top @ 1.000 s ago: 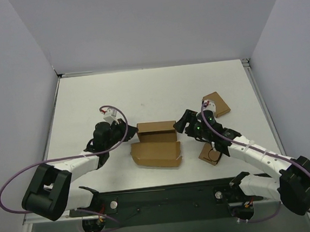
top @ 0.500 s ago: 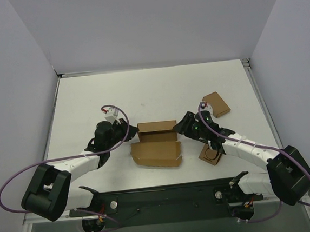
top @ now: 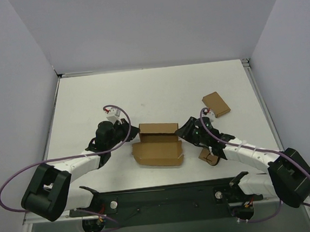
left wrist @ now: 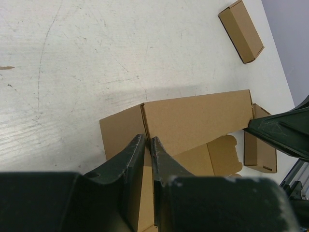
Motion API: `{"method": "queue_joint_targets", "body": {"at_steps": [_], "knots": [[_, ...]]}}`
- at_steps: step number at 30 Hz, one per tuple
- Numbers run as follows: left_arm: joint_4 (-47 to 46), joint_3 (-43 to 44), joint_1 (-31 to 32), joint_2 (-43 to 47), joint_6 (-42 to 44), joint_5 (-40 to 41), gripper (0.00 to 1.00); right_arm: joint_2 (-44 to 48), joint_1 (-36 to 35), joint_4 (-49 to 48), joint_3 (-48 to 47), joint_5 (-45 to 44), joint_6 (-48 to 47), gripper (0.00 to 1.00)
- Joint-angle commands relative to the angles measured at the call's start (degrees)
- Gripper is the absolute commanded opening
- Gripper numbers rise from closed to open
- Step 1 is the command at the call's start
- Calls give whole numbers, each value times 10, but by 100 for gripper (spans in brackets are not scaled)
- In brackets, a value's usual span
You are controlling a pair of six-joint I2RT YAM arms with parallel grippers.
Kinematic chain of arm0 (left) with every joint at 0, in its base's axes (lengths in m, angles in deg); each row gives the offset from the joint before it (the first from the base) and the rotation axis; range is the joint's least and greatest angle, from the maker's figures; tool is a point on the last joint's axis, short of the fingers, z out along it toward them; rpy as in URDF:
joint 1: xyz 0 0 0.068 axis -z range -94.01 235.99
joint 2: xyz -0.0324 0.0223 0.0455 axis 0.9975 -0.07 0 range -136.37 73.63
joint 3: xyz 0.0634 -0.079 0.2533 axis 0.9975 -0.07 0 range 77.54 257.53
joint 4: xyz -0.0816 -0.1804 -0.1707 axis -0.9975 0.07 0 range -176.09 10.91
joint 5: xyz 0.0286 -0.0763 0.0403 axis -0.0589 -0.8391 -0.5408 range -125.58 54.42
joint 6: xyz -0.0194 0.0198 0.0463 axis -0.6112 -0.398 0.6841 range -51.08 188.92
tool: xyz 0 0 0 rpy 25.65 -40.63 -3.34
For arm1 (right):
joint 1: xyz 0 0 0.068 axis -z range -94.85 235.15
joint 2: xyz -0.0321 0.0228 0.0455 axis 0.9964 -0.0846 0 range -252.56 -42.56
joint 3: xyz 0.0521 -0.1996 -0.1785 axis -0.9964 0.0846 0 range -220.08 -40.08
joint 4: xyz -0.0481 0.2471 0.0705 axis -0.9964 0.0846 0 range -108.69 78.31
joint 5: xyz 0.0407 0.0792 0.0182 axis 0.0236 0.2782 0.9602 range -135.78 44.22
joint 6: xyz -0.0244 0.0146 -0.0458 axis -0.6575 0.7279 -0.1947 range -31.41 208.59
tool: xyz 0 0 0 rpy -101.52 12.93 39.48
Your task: Fold the paper box
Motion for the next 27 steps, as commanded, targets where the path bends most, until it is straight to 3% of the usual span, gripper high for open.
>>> {"method": "queue_joint_targets", "body": {"at_steps": [1, 6, 9, 12, 13, 15, 16, 20, 27], "knots": [[47, 7, 0, -11, 19, 19, 21, -1, -14, 98, 37, -62, 9, 27], [45, 12, 0, -10, 18, 13, 21, 2, -13, 105, 39, -70, -8, 28], [57, 24, 1, -1, 20, 9, 21, 20, -17, 147, 2, -84, -52, 35], [73, 37, 1, 18, 24, 7, 26, 58, -26, 198, -35, -113, -96, 54], [79, 40, 2, 22, 26, 9, 34, 68, -26, 207, -44, -117, -105, 62], [97, 51, 2, 38, 30, 12, 45, 101, -27, 241, -47, -128, -119, 69], [110, 54, 2, 43, 32, 13, 55, 111, -29, 251, -47, -132, -122, 70], [137, 66, 5, 66, 42, 20, 66, 132, -52, 293, -39, -148, -126, 70], [190, 84, 9, 111, 56, 26, 68, 91, -117, 285, -14, -154, -71, 66]]}}
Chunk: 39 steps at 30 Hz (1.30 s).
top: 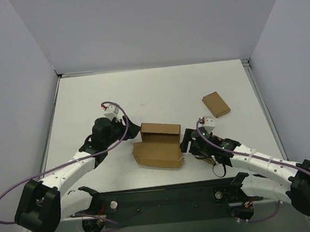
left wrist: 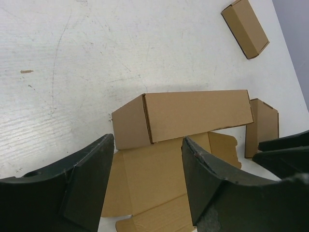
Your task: Fold the paper box
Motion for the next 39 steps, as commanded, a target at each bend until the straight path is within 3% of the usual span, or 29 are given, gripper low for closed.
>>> {"method": "queue_joint_targets", "body": {"at_steps": [1, 9, 13, 18, 22, 25, 28, 31, 39], "knots": [[62, 45, 6, 35, 25, 6, 68, -32, -23, 12, 12, -14, 27, 66], [287, 167, 49, 68, 94, 6, 68, -109, -25, -26, -17, 23, 10, 58], [360, 230, 49, 65, 152, -17, 70, -124, -25, -42, -16, 38, 11, 54], [436, 325, 48, 32, 235, 19, 72, -131, -21, -73, -17, 65, -7, 47], [438, 355, 64, -4, 248, 13, 72, -153, -5, -73, -29, 92, -17, 35], [416, 373, 79, -14, 260, 10, 72, -158, 16, -73, -30, 125, -24, 16], [406, 382, 88, -19, 294, 2, 72, -146, 39, -56, -39, 153, -37, 6], [381, 337, 119, -5, 354, 6, 72, -138, 59, 5, -70, 186, -66, 0], [342, 263, 206, 21, 425, 17, 73, -167, 90, 223, -234, 254, -122, 0]]}}
